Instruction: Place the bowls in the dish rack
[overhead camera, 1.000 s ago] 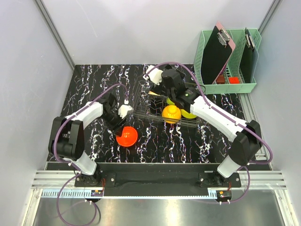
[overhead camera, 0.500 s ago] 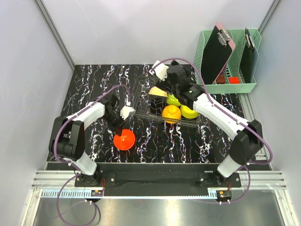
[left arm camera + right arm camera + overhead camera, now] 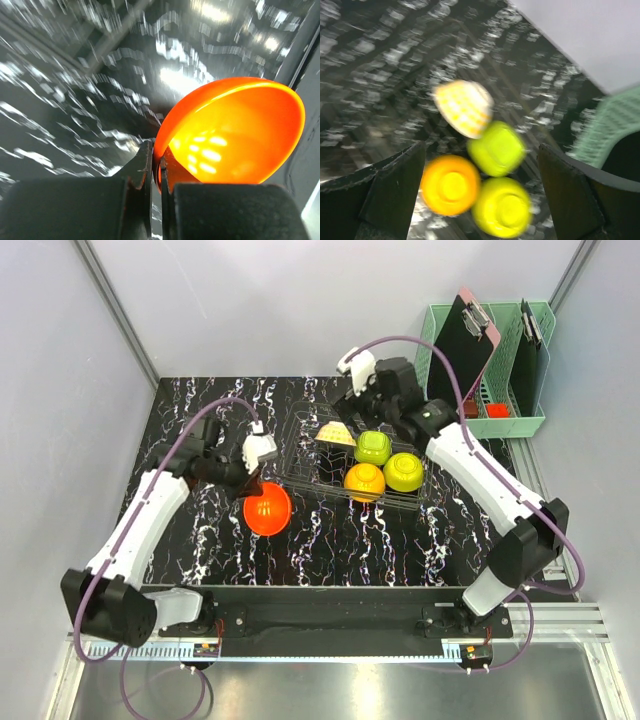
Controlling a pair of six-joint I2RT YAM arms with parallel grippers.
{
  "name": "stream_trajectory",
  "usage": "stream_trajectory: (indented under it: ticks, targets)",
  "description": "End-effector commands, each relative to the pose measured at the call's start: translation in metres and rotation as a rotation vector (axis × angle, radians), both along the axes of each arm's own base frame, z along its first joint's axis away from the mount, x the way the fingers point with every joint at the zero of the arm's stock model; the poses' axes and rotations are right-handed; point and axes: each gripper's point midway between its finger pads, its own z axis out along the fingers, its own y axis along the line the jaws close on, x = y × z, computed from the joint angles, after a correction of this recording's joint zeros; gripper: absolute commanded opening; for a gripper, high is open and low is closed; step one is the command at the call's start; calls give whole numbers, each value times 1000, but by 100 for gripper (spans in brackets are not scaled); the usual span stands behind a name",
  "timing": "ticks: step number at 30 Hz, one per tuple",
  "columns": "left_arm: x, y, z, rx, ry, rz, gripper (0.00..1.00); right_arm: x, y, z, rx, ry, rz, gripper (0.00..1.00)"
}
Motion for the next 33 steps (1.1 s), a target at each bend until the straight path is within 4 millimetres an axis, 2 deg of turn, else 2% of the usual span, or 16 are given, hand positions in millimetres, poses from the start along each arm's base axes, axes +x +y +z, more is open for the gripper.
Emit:
stream_trajectory:
  ticks: [1,3,6,12,15,21,27,33]
  targets:
    - [2,-22,45,-131,-130,-117,0,-56,57,11,368,347,251,100]
    - [10,-24,51,-138,-176,-127,0,-79,75,11,465,491,346,100]
    - [26,-27,57,-143,-238,-113,0,-103,92,8,559,655,443,100]
    - [56,-32,81,-173,-366,-74,0,-122,109,3,674,861,555,100]
    - [67,-34,85,-175,-386,-68,0,-129,112,0,709,930,597,100]
    - [74,-37,81,-185,-365,-69,0,-140,113,-2,739,976,659,100]
    - [75,-39,82,-200,-360,-64,0,-139,116,-4,758,1005,680,100]
    - [75,-41,87,-216,-360,-61,0,-130,120,-22,755,1017,655,100]
